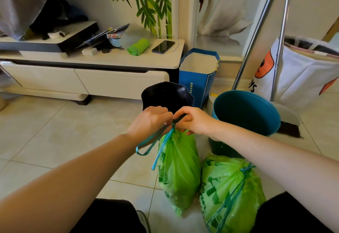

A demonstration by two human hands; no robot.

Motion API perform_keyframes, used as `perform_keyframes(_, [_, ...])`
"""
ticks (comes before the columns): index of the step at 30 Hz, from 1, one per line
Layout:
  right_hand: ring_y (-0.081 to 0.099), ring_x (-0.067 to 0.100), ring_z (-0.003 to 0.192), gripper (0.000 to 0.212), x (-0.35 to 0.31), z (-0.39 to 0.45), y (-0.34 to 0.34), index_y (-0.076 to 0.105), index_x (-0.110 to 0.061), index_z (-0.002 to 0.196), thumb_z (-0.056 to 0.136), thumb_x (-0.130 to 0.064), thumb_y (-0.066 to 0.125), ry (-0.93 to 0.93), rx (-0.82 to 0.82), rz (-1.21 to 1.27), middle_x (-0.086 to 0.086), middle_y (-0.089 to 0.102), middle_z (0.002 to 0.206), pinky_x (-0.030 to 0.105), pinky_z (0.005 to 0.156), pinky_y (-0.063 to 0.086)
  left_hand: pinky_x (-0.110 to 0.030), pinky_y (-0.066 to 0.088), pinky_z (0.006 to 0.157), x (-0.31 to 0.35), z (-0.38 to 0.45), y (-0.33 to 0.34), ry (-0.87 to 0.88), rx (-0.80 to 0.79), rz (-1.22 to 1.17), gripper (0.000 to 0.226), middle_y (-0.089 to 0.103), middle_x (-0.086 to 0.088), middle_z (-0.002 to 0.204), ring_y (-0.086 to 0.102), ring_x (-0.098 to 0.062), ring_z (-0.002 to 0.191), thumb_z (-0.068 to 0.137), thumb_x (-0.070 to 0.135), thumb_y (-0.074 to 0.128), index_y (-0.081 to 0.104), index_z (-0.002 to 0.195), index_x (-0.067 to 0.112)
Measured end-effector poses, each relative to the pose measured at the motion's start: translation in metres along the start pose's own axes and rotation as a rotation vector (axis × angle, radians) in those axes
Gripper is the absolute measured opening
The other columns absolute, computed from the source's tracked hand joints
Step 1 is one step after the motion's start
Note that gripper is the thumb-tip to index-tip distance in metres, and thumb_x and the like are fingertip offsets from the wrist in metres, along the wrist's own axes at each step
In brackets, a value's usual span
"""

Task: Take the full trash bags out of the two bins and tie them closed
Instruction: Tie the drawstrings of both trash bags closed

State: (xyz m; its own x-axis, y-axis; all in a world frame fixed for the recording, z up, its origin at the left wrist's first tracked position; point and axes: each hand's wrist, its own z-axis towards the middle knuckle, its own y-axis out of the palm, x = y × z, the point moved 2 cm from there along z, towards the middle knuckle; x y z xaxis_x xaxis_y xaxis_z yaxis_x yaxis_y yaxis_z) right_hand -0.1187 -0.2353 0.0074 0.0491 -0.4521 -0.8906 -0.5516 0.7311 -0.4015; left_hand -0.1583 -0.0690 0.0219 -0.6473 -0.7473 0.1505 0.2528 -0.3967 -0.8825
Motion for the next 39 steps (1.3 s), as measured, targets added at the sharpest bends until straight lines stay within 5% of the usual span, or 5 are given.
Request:
perform_keyframes(9, [0.059,0.005,0.072,0.007,-0.004,0.0,0.001,0.066,-0.016,0.092,0.087,-0.012,0.064,-0.046,-0.047,-0.133,-0.007,0.062,0.081,0.021,0.061,0.054,-0.037,0.047,0.055,-0.005,-0.004,0.001,-0.049,-0.019,-0.101,0.019,0.056,0.002,0.071,0.053,-0.019,0.064,0.085,0.029,0.061,0.056,0.075,0.014])
perform_keyframes(16, [0.054,0.015,0.07,0.008,-0.01,-0.002,0.009,0.064,-0.008,0.087,0.086,-0.014,0.058,-0.048,0.062,-0.041,0.008,0.059,0.078,0.03,0.064,0.045,-0.033,0.05,0.058,-0.004,-0.004,0.006,-0.072,-0.046,-0.142,0.017,0.058,0.004,0.071,0.054,-0.013,0.065,0.083,0.025,0.068,0.058,0.074,0.014])
perform_keyframes(22, [0.053,0.009,0.061,0.008,-0.009,0.003,0.009,0.065,-0.015,0.074,0.077,-0.008,0.066,-0.045,0.2,0.013,-0.003,0.058,0.064,0.024,0.06,0.043,-0.03,0.052,0.063,-0.007,-0.003,0.003,-0.177,-0.077,-0.22,0.019,0.062,0.006,0.075,0.058,-0.009,0.069,0.083,0.034,0.066,0.065,0.08,0.016])
perform_keyframes(32, [0.052,0.025,0.082,0.006,-0.027,-0.007,-0.018,0.053,-0.012,0.089,0.084,-0.01,0.056,-0.505,0.25,-0.937,0.005,0.055,0.085,0.046,0.067,0.047,-0.023,0.05,0.064,-0.009,-0.001,-0.006,-0.248,-0.079,-0.227,0.013,0.067,0.002,0.077,0.062,-0.01,0.071,0.082,0.024,0.072,0.071,0.078,0.011])
perform_keyframes(39, [0.06,0.004,0.074,0.015,-0.02,-0.007,-0.05,0.067,-0.015,0.102,0.088,-0.017,0.064,-0.312,0.256,-0.549,-0.006,0.066,0.08,0.022,0.074,0.048,-0.012,0.045,0.064,-0.016,-0.007,-0.007,-0.349,-0.183,-0.265,0.014,0.063,0.009,0.076,0.06,-0.002,0.072,0.084,0.025,0.071,0.073,0.081,0.012])
